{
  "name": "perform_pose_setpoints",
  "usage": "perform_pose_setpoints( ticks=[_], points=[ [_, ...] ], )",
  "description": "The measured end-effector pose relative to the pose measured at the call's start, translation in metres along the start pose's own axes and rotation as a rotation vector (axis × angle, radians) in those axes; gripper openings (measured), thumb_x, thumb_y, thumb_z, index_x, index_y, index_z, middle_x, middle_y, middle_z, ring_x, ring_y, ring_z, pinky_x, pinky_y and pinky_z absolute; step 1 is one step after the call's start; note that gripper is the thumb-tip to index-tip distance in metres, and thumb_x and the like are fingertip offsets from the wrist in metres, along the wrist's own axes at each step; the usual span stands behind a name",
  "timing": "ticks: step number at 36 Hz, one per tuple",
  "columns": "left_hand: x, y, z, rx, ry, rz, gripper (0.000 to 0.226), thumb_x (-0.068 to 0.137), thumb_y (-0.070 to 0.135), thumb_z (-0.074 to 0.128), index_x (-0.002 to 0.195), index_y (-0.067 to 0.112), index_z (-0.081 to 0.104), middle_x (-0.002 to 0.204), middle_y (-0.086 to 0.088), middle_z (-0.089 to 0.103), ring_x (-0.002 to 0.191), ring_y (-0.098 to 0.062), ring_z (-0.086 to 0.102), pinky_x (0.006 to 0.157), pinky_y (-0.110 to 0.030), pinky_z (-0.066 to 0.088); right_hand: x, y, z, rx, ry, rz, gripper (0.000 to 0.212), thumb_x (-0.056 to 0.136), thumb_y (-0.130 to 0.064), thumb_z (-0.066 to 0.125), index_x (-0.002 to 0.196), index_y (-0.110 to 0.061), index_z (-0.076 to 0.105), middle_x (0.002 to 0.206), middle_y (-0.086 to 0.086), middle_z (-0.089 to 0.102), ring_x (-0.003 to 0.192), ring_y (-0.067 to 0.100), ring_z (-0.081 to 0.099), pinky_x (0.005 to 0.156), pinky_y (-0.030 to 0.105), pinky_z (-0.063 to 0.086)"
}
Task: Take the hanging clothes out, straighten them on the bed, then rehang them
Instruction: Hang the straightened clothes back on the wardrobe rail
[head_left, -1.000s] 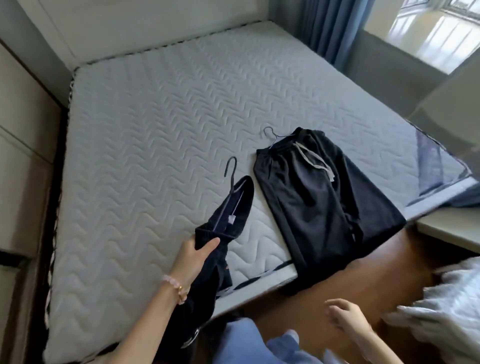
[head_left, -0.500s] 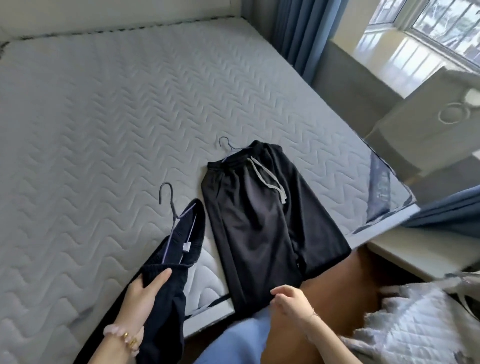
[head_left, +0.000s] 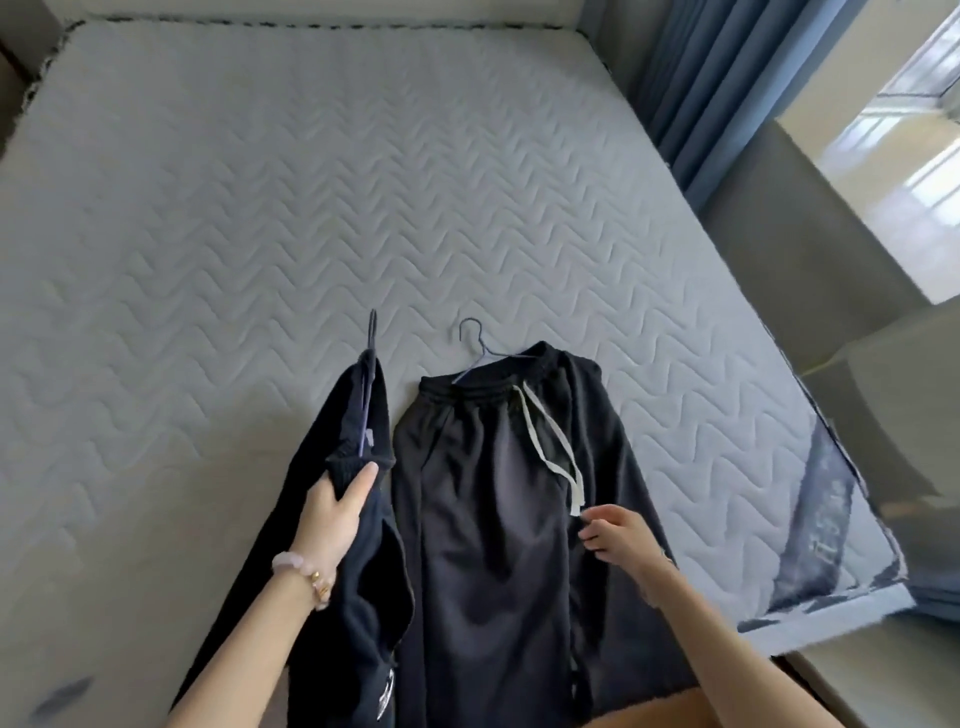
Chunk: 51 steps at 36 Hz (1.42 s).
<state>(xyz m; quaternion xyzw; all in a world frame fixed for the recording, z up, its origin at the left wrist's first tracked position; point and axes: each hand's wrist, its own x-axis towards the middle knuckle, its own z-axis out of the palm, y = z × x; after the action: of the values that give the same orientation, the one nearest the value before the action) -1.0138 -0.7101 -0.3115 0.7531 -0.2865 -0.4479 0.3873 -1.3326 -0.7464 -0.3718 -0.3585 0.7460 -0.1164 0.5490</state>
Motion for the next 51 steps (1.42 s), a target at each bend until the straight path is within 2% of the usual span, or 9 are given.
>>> perform_pose_setpoints(
  ticks=[5,11,18,23,26,29,35,46,51],
  points=[
    [0.039,-0.017,0.034,-0.048,0.000,-0.132,0.038,0.095,0.022,0.052,0.123,-0.004,0.054,0.119,-0.015,0.060,0.118,-0.027,0.054,0.089,-0.024,0.036,0.048,-0.046,0.000,-0.063,-0.055,-0.061,0.023,0.088,0.000,0.048,0.088,-0.017,0.063,0.074,0.003,0.066,0.064,0.013,0.058,0.061,0.022,0.045],
    [0.061,-0.042,0.078,-0.137,-0.042,-0.229,0.036,0.096,0.025,0.052,0.123,0.003,0.057,0.108,-0.003,0.060,0.111,-0.018,0.055,0.089,-0.022,0.035,0.118,-0.077,0.009,-0.165,-0.094,-0.101,0.021,0.085,0.003,0.055,0.097,-0.013,0.063,0.083,0.009,0.063,0.068,0.015,0.054,0.063,0.026,0.044],
    [0.091,-0.073,0.130,-0.219,0.028,-0.297,0.017,0.093,0.018,0.057,0.106,0.009,0.062,0.091,0.007,0.063,0.103,-0.015,0.058,0.071,-0.011,0.041,0.208,-0.107,0.029,-0.405,-0.045,-0.294,0.038,0.088,-0.012,0.054,0.125,-0.016,0.060,0.118,0.001,0.066,0.106,0.021,0.062,0.096,0.033,0.046],
    [0.110,-0.098,0.150,-0.236,-0.001,-0.258,0.004,0.089,0.020,0.062,0.091,0.019,0.066,0.131,-0.002,0.058,0.117,-0.013,0.057,0.084,-0.012,0.042,0.260,-0.127,0.032,-0.567,0.022,-0.476,0.054,0.087,-0.003,0.052,0.140,-0.008,0.046,0.141,0.014,0.050,0.127,0.031,0.050,0.109,0.036,0.039],
    [0.116,-0.108,0.158,-0.250,-0.006,-0.240,0.006,0.089,0.019,0.063,0.092,0.020,0.068,0.103,0.001,0.071,0.103,-0.011,0.064,0.088,-0.020,0.047,0.288,-0.134,0.031,-0.656,0.041,-0.522,0.062,0.086,-0.006,0.055,0.145,-0.007,0.039,0.150,0.013,0.040,0.139,0.030,0.037,0.118,0.038,0.028],
    [0.120,-0.116,0.167,-0.260,0.003,-0.204,0.008,0.088,0.017,0.063,0.091,0.023,0.068,0.091,0.007,0.071,0.090,-0.002,0.066,0.075,-0.011,0.050,0.309,-0.135,0.030,-0.786,0.048,-0.542,0.067,0.087,-0.011,0.054,0.150,-0.010,0.030,0.159,0.007,0.024,0.146,0.028,0.026,0.121,0.040,0.019],
    [0.116,-0.124,0.179,-0.251,0.053,-0.204,0.010,0.089,0.017,0.062,0.097,0.020,0.067,0.094,0.006,0.071,0.085,0.004,0.065,0.072,-0.007,0.050,0.333,-0.129,0.031,-0.824,0.062,-0.520,0.073,0.092,-0.019,0.056,0.153,-0.008,0.017,0.161,0.009,0.017,0.145,0.033,0.023,0.119,0.045,0.024],
    [0.105,-0.124,0.181,-0.254,0.092,-0.146,0.014,0.089,0.015,0.062,0.093,0.028,0.066,0.095,0.006,0.072,0.085,0.007,0.066,0.077,-0.014,0.051,0.345,-0.137,0.029,-0.882,0.124,-0.501,0.062,0.083,-0.027,0.074,0.134,-0.012,0.044,0.140,0.012,0.042,0.134,0.034,0.033,0.108,0.049,0.033],
    [0.099,-0.125,0.183,-0.259,0.108,-0.134,0.014,0.090,0.012,0.061,0.098,0.022,0.065,0.096,0.005,0.071,0.085,0.008,0.066,0.072,-0.006,0.051,0.349,-0.138,0.024,-0.817,0.107,-0.429,0.072,0.080,-0.027,0.077,0.138,-0.008,0.039,0.139,0.015,0.050,0.134,0.035,0.040,0.108,0.048,0.032]
  ],
)
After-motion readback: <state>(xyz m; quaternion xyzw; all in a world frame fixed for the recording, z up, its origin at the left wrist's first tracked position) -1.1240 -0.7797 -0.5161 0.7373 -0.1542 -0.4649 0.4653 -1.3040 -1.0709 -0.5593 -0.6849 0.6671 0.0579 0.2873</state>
